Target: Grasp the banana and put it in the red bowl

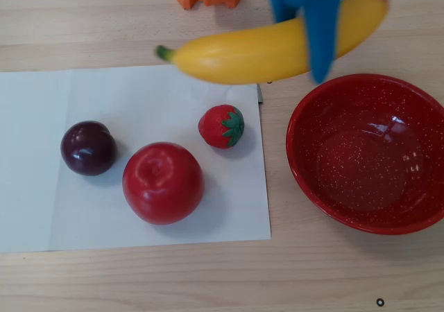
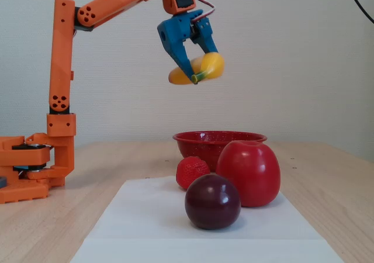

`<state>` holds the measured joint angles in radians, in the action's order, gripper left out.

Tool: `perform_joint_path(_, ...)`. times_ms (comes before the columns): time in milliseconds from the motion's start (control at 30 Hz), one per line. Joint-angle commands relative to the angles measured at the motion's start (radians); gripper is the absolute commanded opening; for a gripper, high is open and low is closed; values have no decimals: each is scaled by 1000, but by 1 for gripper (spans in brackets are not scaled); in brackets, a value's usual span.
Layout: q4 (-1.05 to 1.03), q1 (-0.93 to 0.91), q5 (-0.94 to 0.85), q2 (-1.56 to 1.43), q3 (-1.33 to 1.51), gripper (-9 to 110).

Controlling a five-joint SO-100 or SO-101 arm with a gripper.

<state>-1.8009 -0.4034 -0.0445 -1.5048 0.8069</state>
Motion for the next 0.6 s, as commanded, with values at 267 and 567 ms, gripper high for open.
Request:
perform_joint_path(267, 15, -202, -163, 75, -127, 0)
perform_joint_path(567, 365, -259, -172, 138, 67, 0)
